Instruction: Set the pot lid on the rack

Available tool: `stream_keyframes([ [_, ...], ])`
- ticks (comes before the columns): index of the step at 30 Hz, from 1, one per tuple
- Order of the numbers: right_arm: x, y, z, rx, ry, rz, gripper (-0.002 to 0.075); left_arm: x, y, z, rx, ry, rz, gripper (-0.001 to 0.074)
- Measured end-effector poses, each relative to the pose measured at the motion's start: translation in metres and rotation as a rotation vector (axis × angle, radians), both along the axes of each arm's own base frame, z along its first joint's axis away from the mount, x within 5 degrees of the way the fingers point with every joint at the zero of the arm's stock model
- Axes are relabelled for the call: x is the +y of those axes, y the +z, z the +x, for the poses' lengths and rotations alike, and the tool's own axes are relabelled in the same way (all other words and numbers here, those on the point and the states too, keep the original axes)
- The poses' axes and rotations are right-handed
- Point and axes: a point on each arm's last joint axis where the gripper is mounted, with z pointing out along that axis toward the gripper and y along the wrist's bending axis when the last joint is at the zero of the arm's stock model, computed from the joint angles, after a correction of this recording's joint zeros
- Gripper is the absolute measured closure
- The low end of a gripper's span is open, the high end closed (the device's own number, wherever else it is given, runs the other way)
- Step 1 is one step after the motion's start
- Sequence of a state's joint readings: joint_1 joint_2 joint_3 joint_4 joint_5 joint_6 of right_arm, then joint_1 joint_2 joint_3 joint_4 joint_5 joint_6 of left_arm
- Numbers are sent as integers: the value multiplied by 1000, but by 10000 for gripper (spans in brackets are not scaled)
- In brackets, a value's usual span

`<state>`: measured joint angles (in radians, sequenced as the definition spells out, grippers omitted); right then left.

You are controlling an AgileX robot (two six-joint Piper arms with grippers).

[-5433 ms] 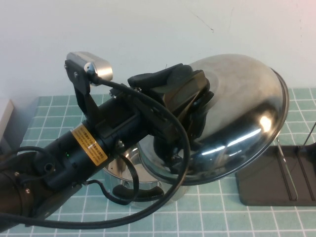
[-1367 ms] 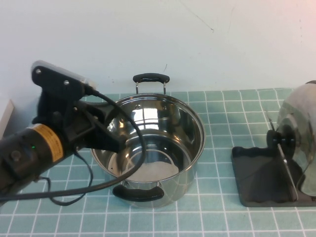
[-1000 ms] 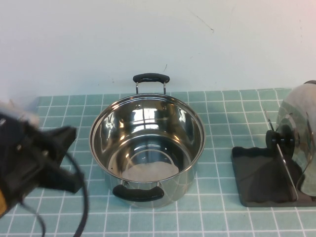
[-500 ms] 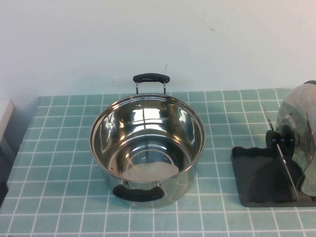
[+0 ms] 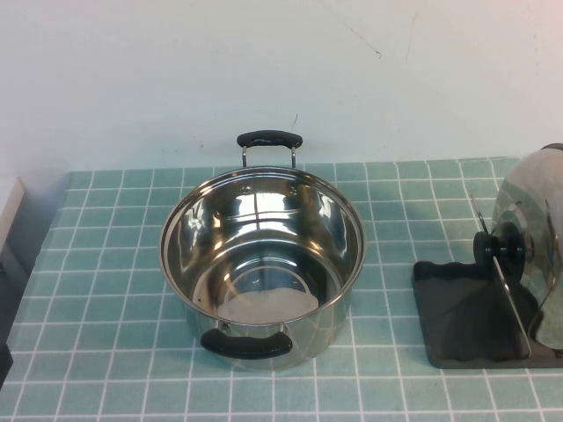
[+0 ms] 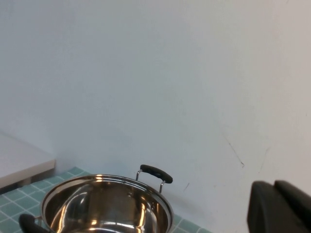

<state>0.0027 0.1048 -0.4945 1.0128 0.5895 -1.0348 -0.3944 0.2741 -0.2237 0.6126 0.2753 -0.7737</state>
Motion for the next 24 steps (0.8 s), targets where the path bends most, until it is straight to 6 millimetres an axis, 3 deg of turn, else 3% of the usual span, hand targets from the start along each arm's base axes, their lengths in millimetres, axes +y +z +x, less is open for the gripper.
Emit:
stream_keyframes([
  [8, 0, 0, 0, 0, -2, -4, 727, 0, 0, 0, 0, 0, 0, 737],
  [13, -23, -2, 13, -119, -272, 40, 727, 0, 0, 0, 0, 1, 0, 737],
  [16, -35, -15, 23, -146, -400, 105, 727, 0, 0, 0, 0, 1, 0, 737],
  [18, -39, -30, 29, -145, -460, 12, 727, 0, 0, 0, 0, 1, 0, 737],
  [22, -42, -70, 38, -120, -520, -401, 727, 0, 0, 0, 0, 1, 0, 737],
  [24, -44, -88, 40, -77, -530, -499, 727, 0, 0, 0, 0, 1, 0, 737],
])
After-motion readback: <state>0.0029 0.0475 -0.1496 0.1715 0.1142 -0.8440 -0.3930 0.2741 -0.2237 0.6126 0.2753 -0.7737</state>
